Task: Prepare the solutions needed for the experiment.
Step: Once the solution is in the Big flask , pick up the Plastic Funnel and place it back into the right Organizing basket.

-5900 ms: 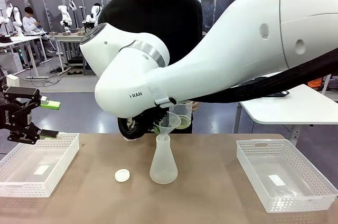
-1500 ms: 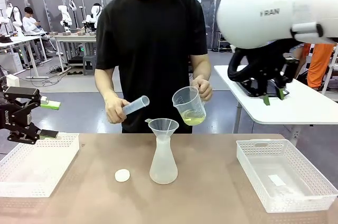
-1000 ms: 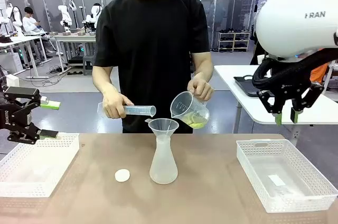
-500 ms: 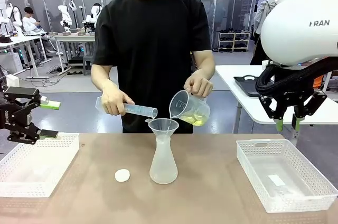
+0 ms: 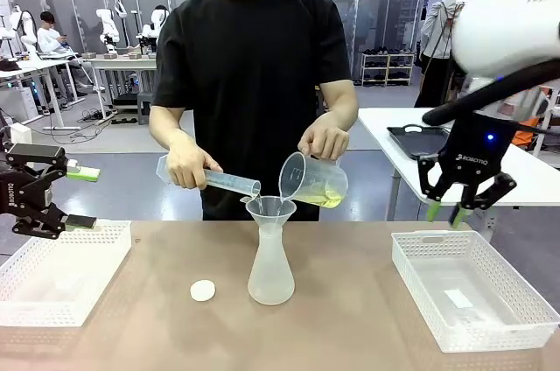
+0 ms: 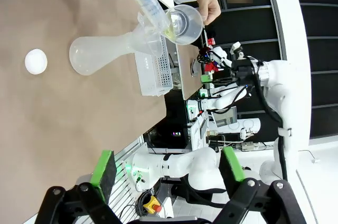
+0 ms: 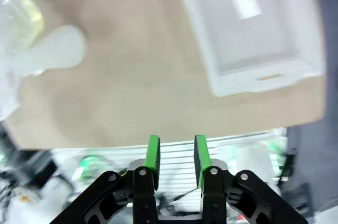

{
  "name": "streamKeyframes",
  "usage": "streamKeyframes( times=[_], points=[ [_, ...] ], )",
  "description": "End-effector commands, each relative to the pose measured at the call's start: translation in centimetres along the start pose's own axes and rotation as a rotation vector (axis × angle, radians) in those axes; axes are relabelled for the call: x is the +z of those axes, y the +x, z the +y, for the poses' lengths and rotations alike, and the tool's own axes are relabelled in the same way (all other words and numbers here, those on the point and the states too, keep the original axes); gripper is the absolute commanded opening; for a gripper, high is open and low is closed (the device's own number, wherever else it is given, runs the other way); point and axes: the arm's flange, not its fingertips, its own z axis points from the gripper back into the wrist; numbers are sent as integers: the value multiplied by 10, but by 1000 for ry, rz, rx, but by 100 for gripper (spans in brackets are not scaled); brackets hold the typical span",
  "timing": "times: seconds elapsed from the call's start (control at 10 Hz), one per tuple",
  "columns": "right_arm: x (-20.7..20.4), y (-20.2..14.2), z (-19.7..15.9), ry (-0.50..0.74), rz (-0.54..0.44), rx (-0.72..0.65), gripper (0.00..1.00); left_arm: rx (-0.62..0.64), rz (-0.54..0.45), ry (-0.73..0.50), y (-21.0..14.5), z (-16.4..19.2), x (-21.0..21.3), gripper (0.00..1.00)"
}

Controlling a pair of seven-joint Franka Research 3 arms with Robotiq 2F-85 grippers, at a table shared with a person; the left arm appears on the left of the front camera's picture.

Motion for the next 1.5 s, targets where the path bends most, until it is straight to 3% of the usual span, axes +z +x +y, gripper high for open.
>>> streamKeyframes(
  times=[0.0,0.2,0.3,0.6,0.7,1.0,1.4],
  points=[
    [-14,11,-31,307,-11,-47,35,-1,-2,-23,2,-2,-2,100],
    [-28,13,-45,457,-45,-45,35,-1,-2,-23,2,-2,-2,100],
    [-35,13,-52,611,-60,-34,35,-1,-2,-23,2,-2,-2,100],
    [-62,9,-67,926,16,-3,35,-1,-2,-23,2,-2,-2,100],
    [-63,10,-69,883,-2,10,35,-1,-2,-23,2,-2,-2,100],
    [-66,22,-70,1030,45,77,35,-1,-2,-23,2,-2,-2,100],
    [-74,35,-56,1083,132,110,35,-1,-2,-23,2,-2,-2,100]
  ],
)
